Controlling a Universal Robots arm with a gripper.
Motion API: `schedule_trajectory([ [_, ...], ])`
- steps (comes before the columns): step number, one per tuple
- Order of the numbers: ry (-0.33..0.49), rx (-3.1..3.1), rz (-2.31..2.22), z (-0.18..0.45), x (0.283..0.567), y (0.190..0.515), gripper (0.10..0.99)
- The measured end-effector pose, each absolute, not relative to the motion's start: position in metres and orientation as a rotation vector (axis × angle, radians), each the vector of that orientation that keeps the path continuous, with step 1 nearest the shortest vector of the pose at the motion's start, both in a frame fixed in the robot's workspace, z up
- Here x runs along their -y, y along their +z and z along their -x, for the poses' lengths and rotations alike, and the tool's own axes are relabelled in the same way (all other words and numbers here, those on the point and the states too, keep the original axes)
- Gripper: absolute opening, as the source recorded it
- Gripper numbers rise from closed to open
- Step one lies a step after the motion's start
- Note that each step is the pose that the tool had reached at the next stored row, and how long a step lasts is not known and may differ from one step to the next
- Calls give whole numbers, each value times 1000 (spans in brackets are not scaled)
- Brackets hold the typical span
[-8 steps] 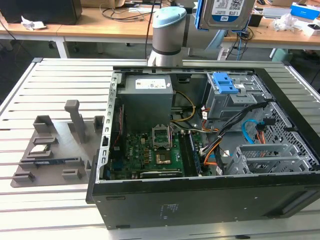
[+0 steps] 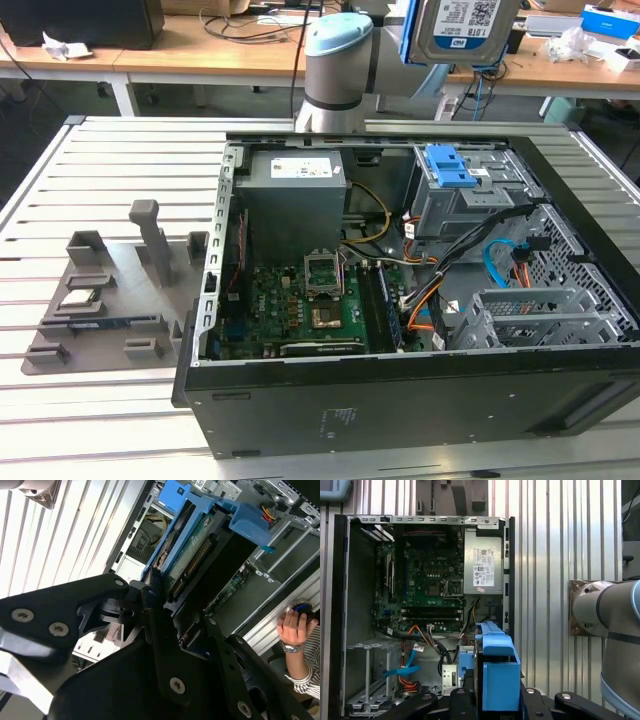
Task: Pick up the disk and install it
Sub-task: 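Pick up the disk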
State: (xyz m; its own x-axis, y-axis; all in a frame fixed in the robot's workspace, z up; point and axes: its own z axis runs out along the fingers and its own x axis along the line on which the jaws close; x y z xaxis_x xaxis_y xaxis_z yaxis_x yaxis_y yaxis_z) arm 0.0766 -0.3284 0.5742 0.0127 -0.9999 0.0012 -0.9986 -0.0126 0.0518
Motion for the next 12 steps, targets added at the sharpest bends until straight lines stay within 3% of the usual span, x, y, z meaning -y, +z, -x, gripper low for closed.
schedule_trajectory([
  [12, -55, 2181, -2208, -78, 332, 552, 365],
])
